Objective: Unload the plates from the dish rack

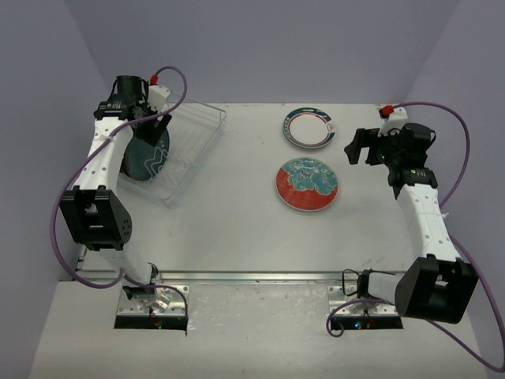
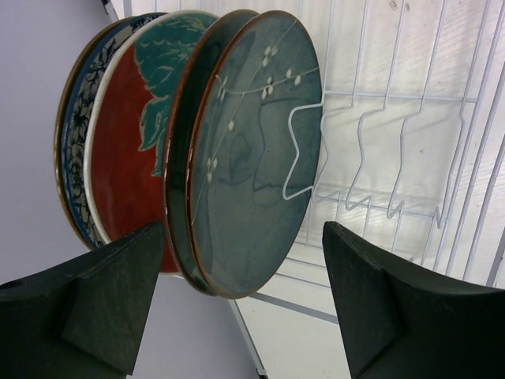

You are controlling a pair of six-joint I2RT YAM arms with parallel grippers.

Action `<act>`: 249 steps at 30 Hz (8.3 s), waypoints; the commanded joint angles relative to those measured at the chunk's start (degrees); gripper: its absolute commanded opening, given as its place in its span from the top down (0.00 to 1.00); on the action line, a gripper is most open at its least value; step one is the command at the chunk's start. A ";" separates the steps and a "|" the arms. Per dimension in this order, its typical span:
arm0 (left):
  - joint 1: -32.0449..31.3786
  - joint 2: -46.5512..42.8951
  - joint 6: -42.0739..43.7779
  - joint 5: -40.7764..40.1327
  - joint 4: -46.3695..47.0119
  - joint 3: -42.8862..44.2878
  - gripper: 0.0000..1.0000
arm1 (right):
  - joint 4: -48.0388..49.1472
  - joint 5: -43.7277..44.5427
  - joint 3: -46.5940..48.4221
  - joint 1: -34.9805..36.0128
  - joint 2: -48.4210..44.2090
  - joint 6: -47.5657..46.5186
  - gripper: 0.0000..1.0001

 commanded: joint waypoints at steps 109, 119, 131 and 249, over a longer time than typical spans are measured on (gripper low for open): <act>-13.62 -24.58 -35.04 41.84 17.49 -20.55 0.00 | -1.34 -36.37 1.06 12.82 12.19 30.99 1.00; -13.52 -23.91 -36.14 38.23 17.90 -20.59 0.00 | -12.29 -35.73 -0.19 -0.50 16.19 17.46 1.00; -13.55 -24.72 -33.63 37.55 16.93 -20.69 0.00 | -21.20 -35.67 5.74 -0.90 29.12 13.00 1.00; 4.39 -4.06 0.06 -10.59 28.23 -12.03 1.00 | -28.12 -13.11 15.20 13.52 14.51 3.35 0.20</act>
